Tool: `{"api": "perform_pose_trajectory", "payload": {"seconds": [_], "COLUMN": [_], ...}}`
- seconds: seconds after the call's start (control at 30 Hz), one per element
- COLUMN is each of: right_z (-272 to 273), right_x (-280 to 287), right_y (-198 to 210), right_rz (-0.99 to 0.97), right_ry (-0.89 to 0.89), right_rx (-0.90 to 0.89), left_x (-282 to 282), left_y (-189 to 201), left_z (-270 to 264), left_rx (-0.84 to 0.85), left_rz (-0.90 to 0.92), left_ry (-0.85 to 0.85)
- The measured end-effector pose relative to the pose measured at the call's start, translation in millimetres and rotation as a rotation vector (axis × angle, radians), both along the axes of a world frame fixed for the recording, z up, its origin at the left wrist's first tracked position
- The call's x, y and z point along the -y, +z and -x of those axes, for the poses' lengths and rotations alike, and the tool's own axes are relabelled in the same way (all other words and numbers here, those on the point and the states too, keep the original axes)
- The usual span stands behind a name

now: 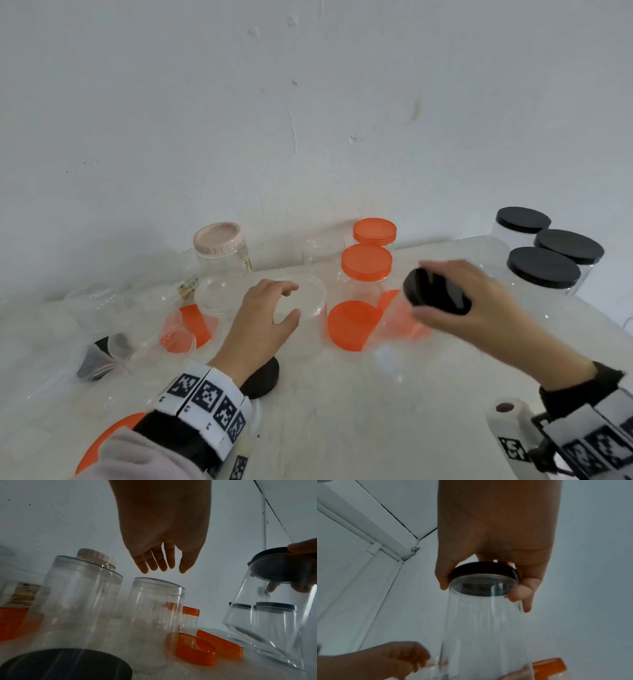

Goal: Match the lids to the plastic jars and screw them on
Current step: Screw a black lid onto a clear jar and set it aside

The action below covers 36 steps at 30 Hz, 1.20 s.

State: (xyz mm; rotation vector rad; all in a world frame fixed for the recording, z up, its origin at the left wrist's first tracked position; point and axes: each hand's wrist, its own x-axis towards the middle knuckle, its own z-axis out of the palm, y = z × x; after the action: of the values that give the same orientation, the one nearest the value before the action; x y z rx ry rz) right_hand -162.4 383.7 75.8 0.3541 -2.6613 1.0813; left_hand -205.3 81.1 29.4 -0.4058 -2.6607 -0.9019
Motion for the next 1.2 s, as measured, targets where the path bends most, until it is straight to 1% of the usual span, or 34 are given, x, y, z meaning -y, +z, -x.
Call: {"api": "perform_pose_trajectory", "payload": {"seconds": [0.07,0.13,0.23,0.3,0.4,0.5,0.63,0.73,0.9,1.0,1.1,1.13,1.2], "right_z": [15,34,67,90,119,144,170,185,201,206,208,208,211], "right_x": [-19,-32,-43,-45,-46,-47,-48,-51,-58,-58,-48,-42,-27], "right_y": [10,19,24,22,14,9,7,8,5,4,6,8,13], "right_rz": [0.014,0.011,-0.005,-0.059,-0.145,-0.207,-0.283,-0.29,-0.342,-0.382,-0.424,-0.434,-0.457], "right_ry": [-0.145,-0.27,-0.397,-0.45,-0.489,-0.513,-0.527,-0.546,-0.574,-0.585,-0.633,-0.652,-0.654], "right_rx": [-0.088,-0.12,-0.091,-0.032,0.048,0.091,0.154,0.211,0.294,0.315,0.346,0.335,0.259], "left_x": [-5,-9,-15,-16,-16,-17,-15,-13,-11,-11,-11,-11,-11], "left_y": [2,3,0,-3,-10,-19,-26,-29,-28,-29,-30,-31,-31], "left_z": [10,18,29,35,42,44,46,47,46,46,46,45,45], "left_rx": [0.001,0.034,0.133,0.177,0.216,0.2,0.148,0.165,0.189,0.187,0.18,0.18,0.184], "left_rz": [0.017,0.042,0.096,0.125,0.182,0.222,0.187,0.158,0.17,0.172,0.174,0.171,0.166], "left_ry": [0.015,0.018,0.015,0.025,0.04,0.044,0.052,0.054,0.057,0.065,0.062,0.06,0.061]}}
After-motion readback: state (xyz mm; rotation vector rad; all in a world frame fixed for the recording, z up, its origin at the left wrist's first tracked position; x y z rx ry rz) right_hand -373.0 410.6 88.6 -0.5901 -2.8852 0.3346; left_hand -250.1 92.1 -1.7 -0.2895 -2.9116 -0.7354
